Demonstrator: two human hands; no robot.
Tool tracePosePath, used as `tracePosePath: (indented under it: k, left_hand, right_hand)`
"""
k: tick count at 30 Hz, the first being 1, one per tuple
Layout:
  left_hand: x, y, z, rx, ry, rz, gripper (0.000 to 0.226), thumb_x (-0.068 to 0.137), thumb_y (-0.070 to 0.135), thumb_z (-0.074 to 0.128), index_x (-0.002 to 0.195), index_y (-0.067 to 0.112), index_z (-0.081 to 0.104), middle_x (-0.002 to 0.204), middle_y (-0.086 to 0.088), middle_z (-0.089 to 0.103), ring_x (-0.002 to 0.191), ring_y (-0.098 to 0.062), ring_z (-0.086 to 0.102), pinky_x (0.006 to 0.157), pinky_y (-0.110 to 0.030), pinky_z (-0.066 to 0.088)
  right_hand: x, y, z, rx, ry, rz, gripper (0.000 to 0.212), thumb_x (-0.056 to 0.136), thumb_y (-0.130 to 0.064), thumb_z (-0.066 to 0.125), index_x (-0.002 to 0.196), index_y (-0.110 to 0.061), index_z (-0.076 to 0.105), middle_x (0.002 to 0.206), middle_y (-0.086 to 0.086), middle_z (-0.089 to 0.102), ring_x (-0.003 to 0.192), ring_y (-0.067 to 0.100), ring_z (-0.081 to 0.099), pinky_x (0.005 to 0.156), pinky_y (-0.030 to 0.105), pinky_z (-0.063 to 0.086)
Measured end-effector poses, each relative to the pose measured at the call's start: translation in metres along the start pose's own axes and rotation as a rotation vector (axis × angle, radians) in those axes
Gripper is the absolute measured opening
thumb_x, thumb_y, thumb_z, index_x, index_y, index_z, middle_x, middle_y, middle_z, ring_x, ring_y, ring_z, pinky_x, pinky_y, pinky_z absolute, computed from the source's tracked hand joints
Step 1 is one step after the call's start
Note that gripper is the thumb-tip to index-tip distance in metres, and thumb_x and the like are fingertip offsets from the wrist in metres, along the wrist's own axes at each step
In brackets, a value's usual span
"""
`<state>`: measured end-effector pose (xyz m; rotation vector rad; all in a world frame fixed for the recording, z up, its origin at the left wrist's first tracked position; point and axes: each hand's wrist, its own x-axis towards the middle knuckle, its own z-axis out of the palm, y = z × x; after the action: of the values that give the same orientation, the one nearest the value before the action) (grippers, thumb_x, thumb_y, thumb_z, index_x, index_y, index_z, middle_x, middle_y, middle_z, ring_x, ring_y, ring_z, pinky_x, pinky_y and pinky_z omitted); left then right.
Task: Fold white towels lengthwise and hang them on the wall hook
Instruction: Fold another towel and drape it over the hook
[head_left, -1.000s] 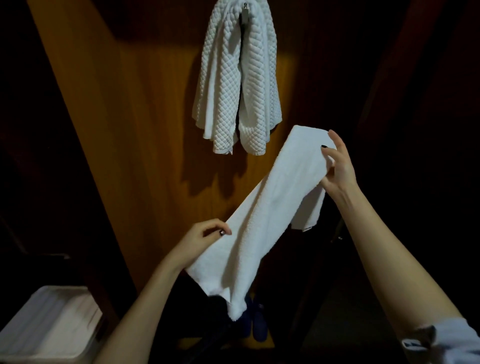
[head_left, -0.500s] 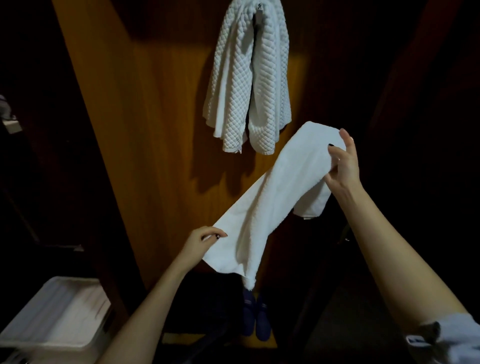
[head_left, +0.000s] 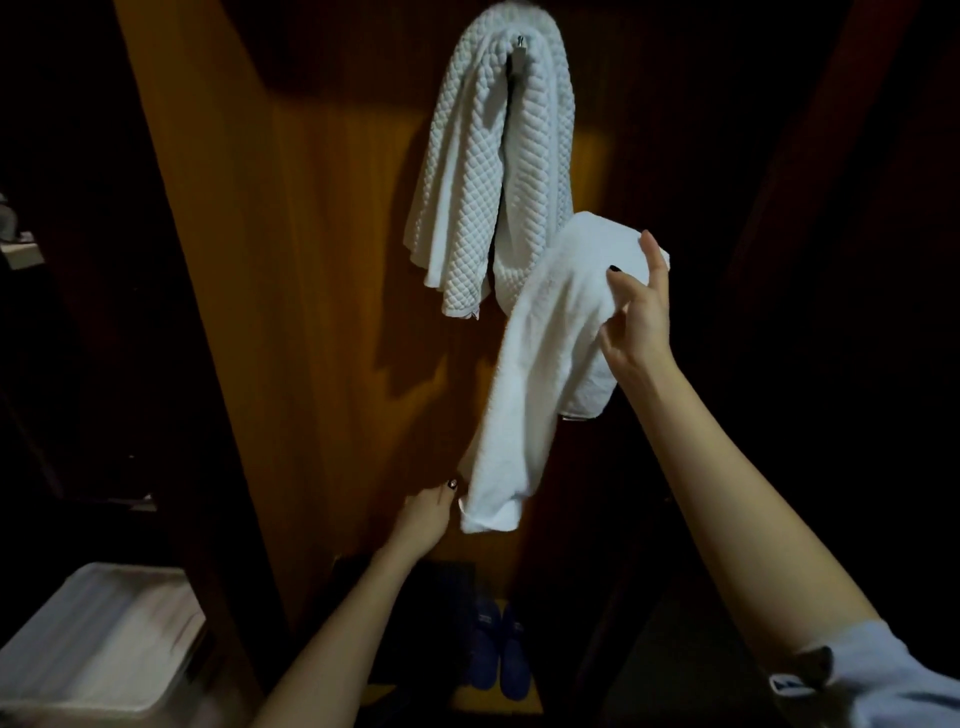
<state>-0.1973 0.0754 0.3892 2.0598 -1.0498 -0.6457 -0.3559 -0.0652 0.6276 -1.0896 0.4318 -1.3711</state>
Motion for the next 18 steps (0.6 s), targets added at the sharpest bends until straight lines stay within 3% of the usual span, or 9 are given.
tracePosePath:
  k: [2, 3, 6, 9, 10, 14, 18]
  left_hand:
    - [-0.012, 0.013, 0.008, -0.241, -0.112, -0.146, 0.053, 0.103, 0.046, 0.024, 0.126, 0.007, 0.051, 0.097, -0.021, 0.07, 0.081, -0.028, 0.07, 0.067, -0.029, 0.052]
    - [-0.017, 0.018, 0.012, -0.384, -0.175, -0.179, 0.054, 0.101, 0.05, 0.025, 0.134, 0.012, 0.044, 0.092, -0.018, 0.072, 0.077, -0.025, 0.071, 0.066, -0.028, 0.053]
    - [-0.023, 0.028, 0.022, -0.577, -0.191, -0.106, 0.05, 0.096, 0.049, 0.047, 0.136, 0.019, 0.042, 0.09, -0.01, 0.073, 0.079, -0.018, 0.072, 0.074, -0.034, 0.058]
    - [-0.017, 0.033, 0.029, -0.566, -0.11, -0.081, 0.045, 0.094, 0.034, 0.057, 0.135, 0.019, 0.046, 0.101, -0.004, 0.066, 0.084, -0.018, 0.069, 0.078, -0.034, 0.057]
    - [-0.013, 0.034, 0.03, -0.543, -0.076, -0.081, 0.043, 0.095, 0.031, 0.056, 0.136, 0.02, 0.045, 0.103, 0.0, 0.062, 0.084, -0.017, 0.066, 0.076, -0.034, 0.056]
    - [-0.005, 0.036, 0.034, -0.431, -0.048, -0.08, 0.044, 0.098, 0.027, 0.049, 0.141, 0.025, 0.038, 0.107, 0.006, 0.055, 0.079, -0.016, 0.058, 0.061, -0.027, 0.049]
    - [0.0, 0.03, 0.041, -0.482, 0.055, -0.121, 0.027, 0.096, 0.014, 0.052, 0.122, 0.009, 0.056, 0.101, -0.007, 0.064, 0.082, -0.021, 0.062, 0.076, -0.038, 0.053]
  right_hand:
    - [-0.001, 0.0, 0.01, -0.051, -0.005, -0.054, 0.052, 0.091, 0.004, 0.047, 0.128, -0.032, 0.051, 0.153, 0.012, 0.028, 0.125, 0.017, 0.043, 0.099, 0.031, 0.046]
    - [-0.002, -0.001, 0.013, -0.076, 0.0, -0.075, 0.052, 0.09, 0.004, 0.048, 0.127, -0.033, 0.052, 0.152, 0.007, 0.029, 0.128, 0.018, 0.043, 0.097, 0.03, 0.049]
    - [-0.006, 0.0, 0.017, -0.104, 0.011, -0.076, 0.053, 0.089, 0.004, 0.048, 0.123, -0.036, 0.053, 0.15, 0.0, 0.029, 0.124, 0.017, 0.047, 0.079, 0.017, 0.049]
    - [-0.006, 0.002, 0.012, -0.051, 0.022, -0.026, 0.054, 0.09, 0.006, 0.046, 0.126, -0.034, 0.053, 0.151, 0.002, 0.028, 0.132, 0.021, 0.042, 0.097, 0.029, 0.049]
    - [-0.007, 0.002, 0.009, -0.022, 0.02, -0.009, 0.054, 0.091, 0.007, 0.045, 0.128, -0.031, 0.052, 0.15, 0.006, 0.031, 0.129, 0.022, 0.044, 0.102, 0.034, 0.047]
    - [-0.011, -0.003, -0.002, 0.047, 0.007, 0.059, 0.053, 0.093, 0.005, 0.045, 0.133, -0.028, 0.051, 0.143, 0.015, 0.042, 0.116, 0.027, 0.058, 0.095, 0.041, 0.048]
    - [-0.012, -0.009, -0.011, 0.1, -0.008, 0.074, 0.053, 0.093, 0.005, 0.044, 0.135, -0.027, 0.05, 0.126, 0.008, 0.051, 0.087, 0.011, 0.069, 0.071, 0.028, 0.056]
